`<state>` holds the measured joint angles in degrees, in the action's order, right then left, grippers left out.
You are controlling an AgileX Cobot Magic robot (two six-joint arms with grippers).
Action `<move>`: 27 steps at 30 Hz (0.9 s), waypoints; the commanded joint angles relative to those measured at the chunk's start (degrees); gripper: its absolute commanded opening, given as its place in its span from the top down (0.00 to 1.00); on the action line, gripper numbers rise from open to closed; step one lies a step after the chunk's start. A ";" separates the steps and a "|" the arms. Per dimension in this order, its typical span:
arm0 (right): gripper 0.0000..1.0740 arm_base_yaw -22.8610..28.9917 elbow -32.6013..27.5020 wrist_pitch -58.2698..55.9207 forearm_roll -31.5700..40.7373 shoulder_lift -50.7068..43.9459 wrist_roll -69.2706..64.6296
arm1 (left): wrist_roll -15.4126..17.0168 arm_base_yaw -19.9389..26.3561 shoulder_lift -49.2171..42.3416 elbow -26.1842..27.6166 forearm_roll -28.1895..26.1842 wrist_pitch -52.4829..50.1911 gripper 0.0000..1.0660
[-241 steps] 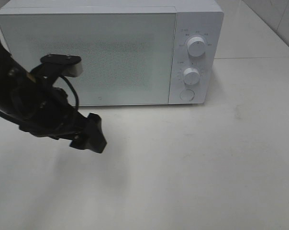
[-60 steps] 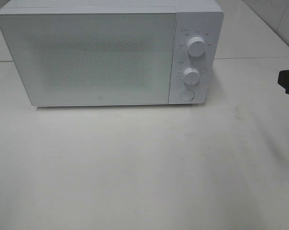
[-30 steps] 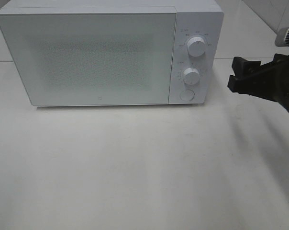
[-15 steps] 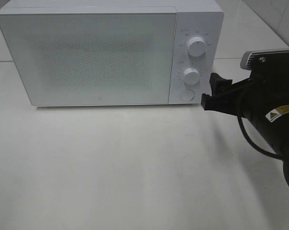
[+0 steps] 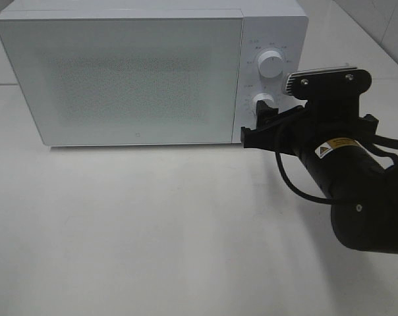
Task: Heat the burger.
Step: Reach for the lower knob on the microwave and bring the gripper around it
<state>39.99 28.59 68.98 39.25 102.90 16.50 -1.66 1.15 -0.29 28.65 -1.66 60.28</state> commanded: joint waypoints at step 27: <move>0.31 -4.64 17.02 0.74 -0.46 15.58 0.17 | 0.34 0.06 -1.43 -0.17 -0.29 -0.80 0.08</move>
<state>35.64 44.63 69.10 39.42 118.03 16.50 -1.66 1.15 -0.29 28.65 -1.66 60.28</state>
